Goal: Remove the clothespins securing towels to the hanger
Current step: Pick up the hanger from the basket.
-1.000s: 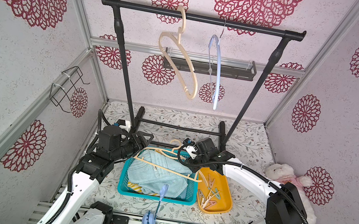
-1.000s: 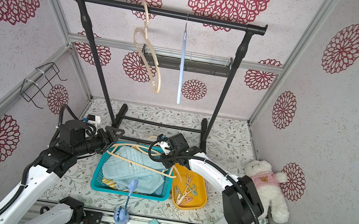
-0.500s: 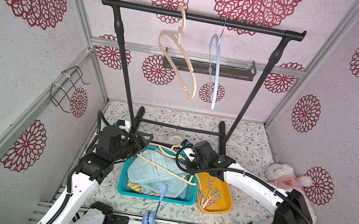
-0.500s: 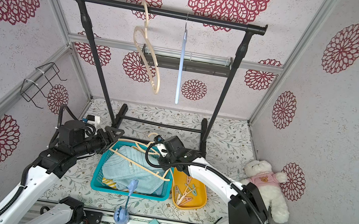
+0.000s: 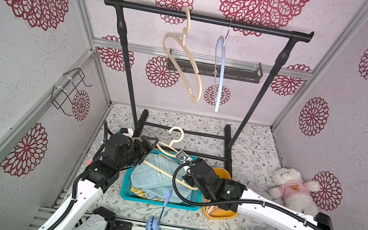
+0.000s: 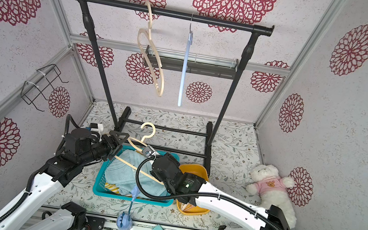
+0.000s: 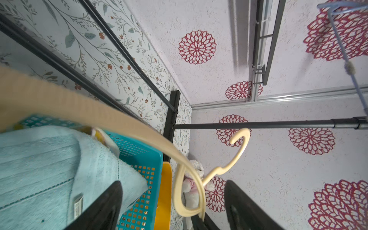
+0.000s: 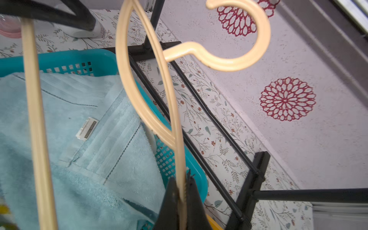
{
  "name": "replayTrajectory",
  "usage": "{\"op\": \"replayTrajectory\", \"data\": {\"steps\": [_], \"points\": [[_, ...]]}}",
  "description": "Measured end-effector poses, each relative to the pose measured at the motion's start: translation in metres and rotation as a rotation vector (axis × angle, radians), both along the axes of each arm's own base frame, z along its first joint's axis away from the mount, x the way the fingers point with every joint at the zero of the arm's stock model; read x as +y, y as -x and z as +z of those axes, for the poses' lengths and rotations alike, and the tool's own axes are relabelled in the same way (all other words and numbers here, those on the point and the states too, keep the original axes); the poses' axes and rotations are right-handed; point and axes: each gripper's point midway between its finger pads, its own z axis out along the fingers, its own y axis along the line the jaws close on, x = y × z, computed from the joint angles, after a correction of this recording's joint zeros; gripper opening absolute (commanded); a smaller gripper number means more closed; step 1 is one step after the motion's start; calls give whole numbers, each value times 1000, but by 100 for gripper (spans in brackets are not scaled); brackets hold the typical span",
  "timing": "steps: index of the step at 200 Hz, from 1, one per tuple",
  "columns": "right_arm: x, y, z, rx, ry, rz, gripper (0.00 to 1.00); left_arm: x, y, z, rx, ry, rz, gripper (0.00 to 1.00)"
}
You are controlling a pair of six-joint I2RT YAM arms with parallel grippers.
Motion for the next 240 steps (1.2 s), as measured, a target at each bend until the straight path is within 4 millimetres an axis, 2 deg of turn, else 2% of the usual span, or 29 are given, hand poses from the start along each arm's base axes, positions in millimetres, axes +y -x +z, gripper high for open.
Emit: {"op": "replayTrajectory", "data": {"steps": [29, 65, 79, 105, 121, 129, 145, 163, 167, 176, 184, 201, 212, 228, 240], "points": [[5, 7, 2, -59, 29, -2, 0, 12, 0, 15, -60, 20, 75, 78], [11, 16, 11, -117, 31, 5, 0, 14, -10, 12, -58, 28, 106, 71], [13, 18, 14, -136, 27, 6, 0, 13, -14, 8, -47, 24, 110, 64], [16, 23, 18, -166, 30, 12, 0, 14, -20, 7, -52, 17, 122, 38], [18, 27, 18, -183, 32, 18, 0, 13, -22, 7, -54, 25, 126, 17], [20, 29, 16, -179, 23, 22, 0, 12, -24, 14, -59, 71, 135, 0], [19, 28, 12, -175, 1, -8, 0, 9, -25, 38, -92, 160, 140, 0], [18, 25, 17, -178, -26, -27, 0, 8, -25, 45, -113, 175, 138, 0], [18, 26, 17, -178, -29, -27, 9, 8, -25, 45, -115, 177, 138, 0], [18, 26, 17, -166, -42, -31, 41, 8, -25, 47, -121, 178, 138, 0], [19, 26, 14, -151, -30, -15, 54, 8, -25, 47, -131, 160, 132, 0], [21, 28, 13, -89, -43, 30, 63, 11, -26, 37, -128, 101, 138, 0], [20, 29, 17, -31, -91, 61, 65, 14, -26, 31, -120, 76, 149, 0], [8, 28, 30, 46, -186, 95, 68, 16, -26, 30, -123, 54, 157, 0], [-7, 27, 47, 92, -282, 111, 69, 17, -25, 31, -131, 45, 159, 0]]}}
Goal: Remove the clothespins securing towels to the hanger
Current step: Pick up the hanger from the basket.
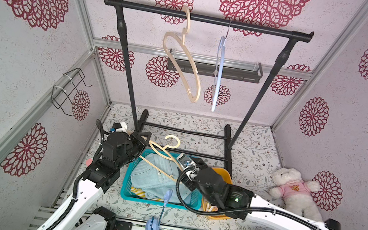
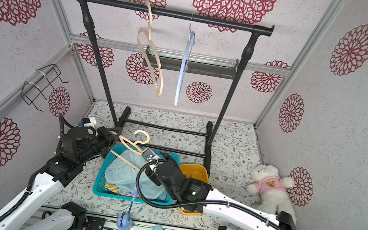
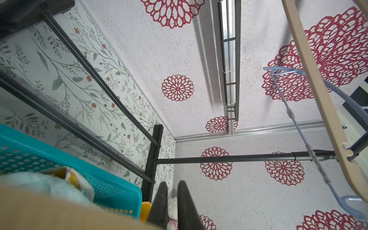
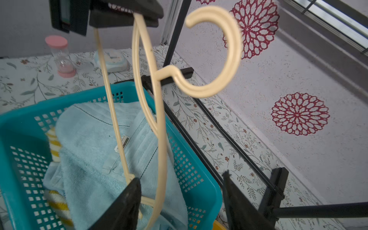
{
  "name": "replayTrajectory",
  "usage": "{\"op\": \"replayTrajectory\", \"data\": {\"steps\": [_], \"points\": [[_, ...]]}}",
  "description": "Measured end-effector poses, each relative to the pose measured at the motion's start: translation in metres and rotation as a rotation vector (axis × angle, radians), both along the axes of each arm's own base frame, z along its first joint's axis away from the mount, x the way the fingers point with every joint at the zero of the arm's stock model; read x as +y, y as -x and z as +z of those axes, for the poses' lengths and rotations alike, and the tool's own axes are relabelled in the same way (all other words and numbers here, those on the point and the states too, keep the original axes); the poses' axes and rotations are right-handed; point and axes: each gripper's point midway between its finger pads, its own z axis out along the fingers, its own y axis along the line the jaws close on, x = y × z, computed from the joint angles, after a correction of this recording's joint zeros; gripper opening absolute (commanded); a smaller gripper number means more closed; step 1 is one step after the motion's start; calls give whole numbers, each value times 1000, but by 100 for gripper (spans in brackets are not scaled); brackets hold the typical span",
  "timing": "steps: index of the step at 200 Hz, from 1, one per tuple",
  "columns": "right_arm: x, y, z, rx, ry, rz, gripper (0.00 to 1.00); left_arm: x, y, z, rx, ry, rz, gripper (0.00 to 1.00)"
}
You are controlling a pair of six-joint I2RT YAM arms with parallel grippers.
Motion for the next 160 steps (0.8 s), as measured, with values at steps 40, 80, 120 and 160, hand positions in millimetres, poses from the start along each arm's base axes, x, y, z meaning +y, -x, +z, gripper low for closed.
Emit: {"op": "replayTrajectory", "data": {"steps": [40, 80, 120, 160], "points": [[-39, 4, 11, 128, -209, 65, 70, -1, 0, 10, -16, -2, -11, 0], [-27, 18, -59, 322, -158, 157, 69, -8, -1, 40, -62, 21, -50, 0], [-19, 21, -95, 402, -125, 191, 69, -15, 1, 55, -84, 37, -90, 0], [-8, 11, -76, 372, -186, 226, 68, -20, 3, 55, -72, 41, -120, 0]]}}
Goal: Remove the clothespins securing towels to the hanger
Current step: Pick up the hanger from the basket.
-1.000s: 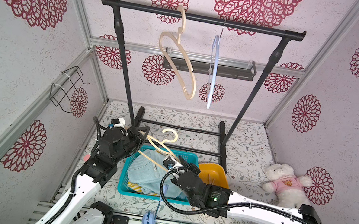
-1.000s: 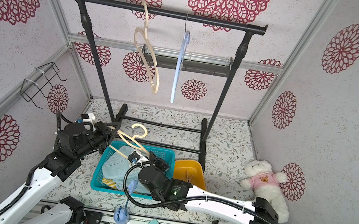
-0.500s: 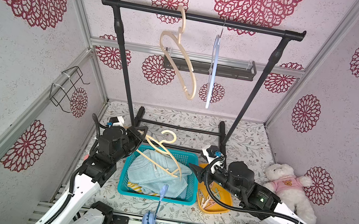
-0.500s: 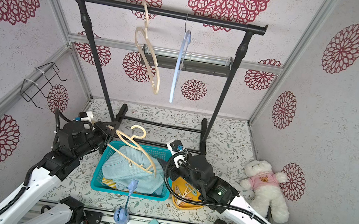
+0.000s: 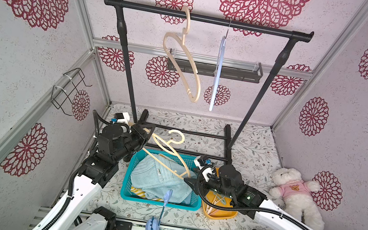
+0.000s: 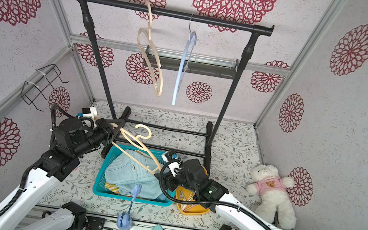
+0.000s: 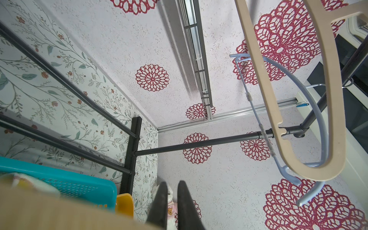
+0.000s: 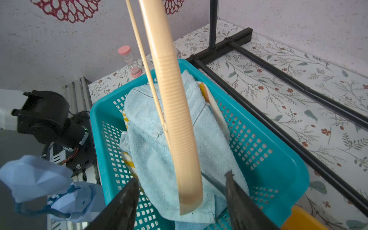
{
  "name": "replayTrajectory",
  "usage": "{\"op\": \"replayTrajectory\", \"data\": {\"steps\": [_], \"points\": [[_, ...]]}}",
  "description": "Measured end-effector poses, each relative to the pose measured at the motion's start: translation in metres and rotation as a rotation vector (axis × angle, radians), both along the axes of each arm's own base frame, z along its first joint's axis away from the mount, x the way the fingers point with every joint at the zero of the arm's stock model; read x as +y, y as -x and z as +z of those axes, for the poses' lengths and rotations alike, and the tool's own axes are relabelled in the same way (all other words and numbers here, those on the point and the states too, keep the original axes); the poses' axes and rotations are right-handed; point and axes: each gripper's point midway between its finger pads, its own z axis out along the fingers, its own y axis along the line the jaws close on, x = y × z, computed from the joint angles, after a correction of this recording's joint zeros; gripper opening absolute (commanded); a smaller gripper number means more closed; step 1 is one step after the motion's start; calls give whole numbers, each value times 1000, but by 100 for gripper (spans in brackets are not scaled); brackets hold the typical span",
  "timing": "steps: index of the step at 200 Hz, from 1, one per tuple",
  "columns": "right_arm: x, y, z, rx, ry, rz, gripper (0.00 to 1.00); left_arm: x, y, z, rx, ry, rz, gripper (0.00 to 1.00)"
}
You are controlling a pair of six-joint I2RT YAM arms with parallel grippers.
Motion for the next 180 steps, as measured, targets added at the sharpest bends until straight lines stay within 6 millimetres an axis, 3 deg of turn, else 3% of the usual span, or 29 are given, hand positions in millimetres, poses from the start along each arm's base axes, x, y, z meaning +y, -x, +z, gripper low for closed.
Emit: {"op": "replayTrajectory", "data": {"steps": [42, 62, 87, 109, 116, 128, 138, 151, 180], "points": [[16, -6, 8, 4, -29, 41, 62, -3, 1, 2, 5, 23, -17, 0], [24, -6, 3, 21, -29, 63, 44, -4, 1, 5, -4, 34, -21, 0], [27, -4, 2, 15, -30, 88, 0, -3, 1, 6, -5, 39, -22, 0], [25, -6, 5, 12, -37, 75, 0, -1, 1, 6, -4, 41, -15, 0], [25, -5, 7, 8, -41, 76, 0, -1, 1, 6, -3, 42, -16, 15], [23, -4, 12, 5, -55, 72, 0, -1, 1, 4, -2, 30, -16, 59], [19, -3, 17, 5, -67, 57, 0, 0, 2, 4, 5, 14, -16, 78], [12, -5, 26, -4, -78, 20, 0, 1, 5, 8, 10, -14, -20, 85], [-13, -12, 42, -14, -63, -105, 0, 3, 17, 29, -24, -91, -41, 90]]}}
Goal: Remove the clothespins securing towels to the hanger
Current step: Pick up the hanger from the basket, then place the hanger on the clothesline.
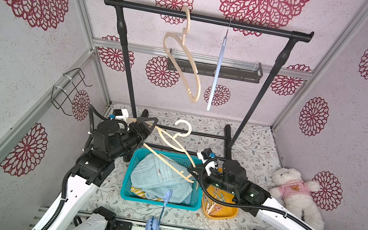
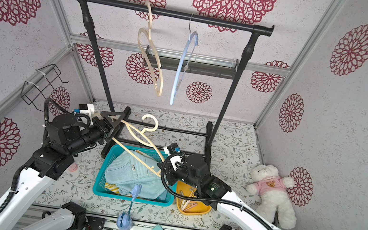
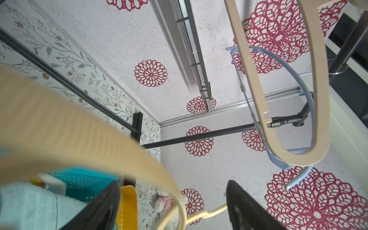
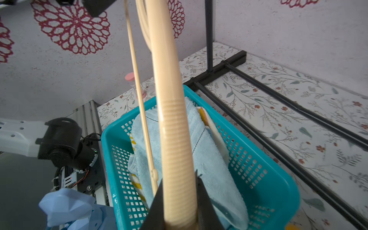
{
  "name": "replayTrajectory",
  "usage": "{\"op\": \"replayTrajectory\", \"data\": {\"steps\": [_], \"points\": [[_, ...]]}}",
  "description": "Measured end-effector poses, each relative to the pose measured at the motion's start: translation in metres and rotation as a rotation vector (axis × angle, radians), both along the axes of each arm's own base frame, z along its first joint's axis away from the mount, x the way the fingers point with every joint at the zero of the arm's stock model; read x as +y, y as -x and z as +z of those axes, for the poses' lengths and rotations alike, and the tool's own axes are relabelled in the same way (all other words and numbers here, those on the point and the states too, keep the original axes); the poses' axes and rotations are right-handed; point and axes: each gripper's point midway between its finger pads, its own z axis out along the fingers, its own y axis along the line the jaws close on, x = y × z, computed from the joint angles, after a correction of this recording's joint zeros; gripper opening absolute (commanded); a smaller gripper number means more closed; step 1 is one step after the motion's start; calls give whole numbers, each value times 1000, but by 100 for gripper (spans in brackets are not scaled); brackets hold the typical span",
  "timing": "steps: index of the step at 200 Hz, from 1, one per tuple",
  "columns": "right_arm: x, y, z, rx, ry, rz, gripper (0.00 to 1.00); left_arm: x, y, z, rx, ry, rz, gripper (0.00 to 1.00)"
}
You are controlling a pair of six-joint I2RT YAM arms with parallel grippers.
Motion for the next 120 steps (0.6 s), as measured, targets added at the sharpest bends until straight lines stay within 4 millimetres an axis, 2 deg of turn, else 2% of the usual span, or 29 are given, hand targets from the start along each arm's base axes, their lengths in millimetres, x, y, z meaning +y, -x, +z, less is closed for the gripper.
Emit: {"op": "replayTrajectory", "data": {"steps": [15, 45, 68, 120], "points": [[-17, -4, 5, 2, 29, -81, 0, 2, 9, 7, -11, -58, -16, 99], [-58, -2, 6, 14, 94, -220, 0, 5, 26, 17, -26, -182, -50, 100], [-89, 2, 11, 18, 144, -316, 0, 9, 34, 13, -20, -253, -59, 100], [-150, -10, 54, -25, 236, -601, 0, 13, 35, 0, 12, -322, -62, 100]]}}
